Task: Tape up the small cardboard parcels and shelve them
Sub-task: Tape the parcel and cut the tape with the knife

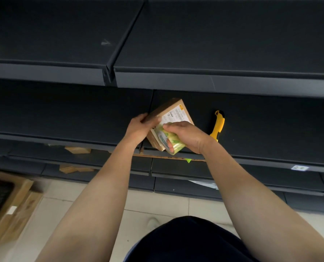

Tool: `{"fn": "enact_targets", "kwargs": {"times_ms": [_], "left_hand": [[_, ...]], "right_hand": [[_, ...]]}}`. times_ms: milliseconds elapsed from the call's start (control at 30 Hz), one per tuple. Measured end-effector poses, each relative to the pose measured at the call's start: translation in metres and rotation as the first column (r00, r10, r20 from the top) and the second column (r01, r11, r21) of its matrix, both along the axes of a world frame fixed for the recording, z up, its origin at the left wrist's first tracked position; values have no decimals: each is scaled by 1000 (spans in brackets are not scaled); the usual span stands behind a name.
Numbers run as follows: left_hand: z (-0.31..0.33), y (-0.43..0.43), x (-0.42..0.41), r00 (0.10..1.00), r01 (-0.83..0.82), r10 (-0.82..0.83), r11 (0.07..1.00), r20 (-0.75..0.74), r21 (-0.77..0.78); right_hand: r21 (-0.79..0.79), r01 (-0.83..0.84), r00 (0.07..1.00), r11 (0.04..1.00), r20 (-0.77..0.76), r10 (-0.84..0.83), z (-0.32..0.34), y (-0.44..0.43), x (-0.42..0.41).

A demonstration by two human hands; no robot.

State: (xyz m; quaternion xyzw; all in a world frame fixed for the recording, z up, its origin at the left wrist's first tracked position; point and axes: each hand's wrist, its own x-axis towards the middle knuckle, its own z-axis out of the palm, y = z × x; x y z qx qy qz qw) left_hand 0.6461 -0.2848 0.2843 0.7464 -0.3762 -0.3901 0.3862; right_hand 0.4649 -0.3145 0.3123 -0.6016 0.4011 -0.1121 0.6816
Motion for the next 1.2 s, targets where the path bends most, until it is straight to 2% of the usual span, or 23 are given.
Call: {"fn": "enact_targets", "kwargs": {"times_ms": [167, 300, 400, 500, 600, 733, 800, 867, 933, 1067, 1200], "left_hand": [[-8, -6, 10, 991, -101, 98, 994, -95, -29], [-9, -14, 11, 984, -54, 57, 998, -167, 20], [-12, -15, 17, 966, -79, 96, 994, -240, 81], [-18, -16, 20, 952, -35, 76, 989, -295, 144], [-22, -16, 20, 947, -12, 70, 983, -313, 185], [-19, -23, 27, 1000, 2, -1, 981, -5, 193], [-20, -23, 23, 989, -61, 38, 985, 141, 162], [-23, -22, 14, 976, -120, 93, 984, 199, 131], [-27, -19, 5, 976, -177, 161, 979, 149, 98], [-30, -2, -11, 964, -234, 232, 972, -131, -4], [-44, 26, -30, 951, -251, 234, 966, -203, -64]], "right_hand": [[-124, -39, 985, 992, -170, 18, 12, -7, -7], [-95, -62, 956, 994, -291, 32, 6, -8, -23], [-96, -136, 884, 986, -462, 77, -6, -3, -36], [-54, -135, 841, 989, -534, 86, -27, 1, -41], [-42, -113, 830, 993, -553, 72, -41, 0, -31], [7, -97, 844, 995, -530, 86, -45, -8, -16], [25, -73, 863, 997, -499, 76, -46, -9, -8], [31, -53, 873, 998, -484, 61, -48, -9, -3], [39, -29, 881, 999, -472, 44, -50, -9, 1], [113, 44, 906, 993, -423, 8, -53, -7, 5], [192, 94, 928, 977, -372, -16, -50, -5, 11]]}}
